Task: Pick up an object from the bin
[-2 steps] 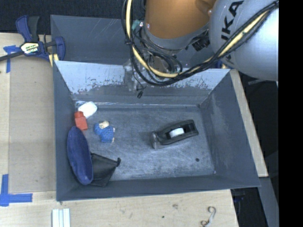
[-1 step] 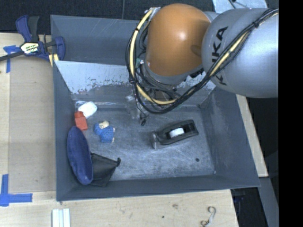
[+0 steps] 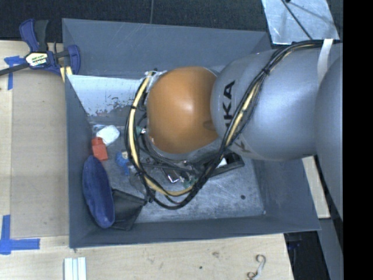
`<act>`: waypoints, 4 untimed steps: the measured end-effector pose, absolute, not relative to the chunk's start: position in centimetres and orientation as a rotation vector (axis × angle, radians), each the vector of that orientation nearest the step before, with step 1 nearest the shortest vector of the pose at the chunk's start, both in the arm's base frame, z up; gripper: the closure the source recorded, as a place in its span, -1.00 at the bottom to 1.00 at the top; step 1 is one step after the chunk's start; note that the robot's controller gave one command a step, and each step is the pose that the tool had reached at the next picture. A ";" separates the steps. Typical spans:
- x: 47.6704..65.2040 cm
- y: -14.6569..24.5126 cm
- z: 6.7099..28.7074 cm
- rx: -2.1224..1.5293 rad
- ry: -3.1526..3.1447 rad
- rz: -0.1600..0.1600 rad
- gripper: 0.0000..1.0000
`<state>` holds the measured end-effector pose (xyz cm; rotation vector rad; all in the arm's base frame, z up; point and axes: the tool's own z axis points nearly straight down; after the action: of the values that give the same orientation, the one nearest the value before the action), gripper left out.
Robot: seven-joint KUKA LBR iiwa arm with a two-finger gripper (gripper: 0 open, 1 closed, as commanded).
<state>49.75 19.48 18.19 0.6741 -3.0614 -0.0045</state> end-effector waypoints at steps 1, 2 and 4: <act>49.8 22.7 13.9 0.380 -3.117 -0.001 1.00; 49.9 22.6 14.0 0.378 -3.119 0.000 -1.00; 50.6 16.4 7.4 0.665 -3.072 0.000 1.00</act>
Offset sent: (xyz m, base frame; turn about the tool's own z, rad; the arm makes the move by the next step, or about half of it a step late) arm 0.0006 0.0317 -0.0421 0.1925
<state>50.57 16.41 7.39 0.6653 -3.0718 0.0001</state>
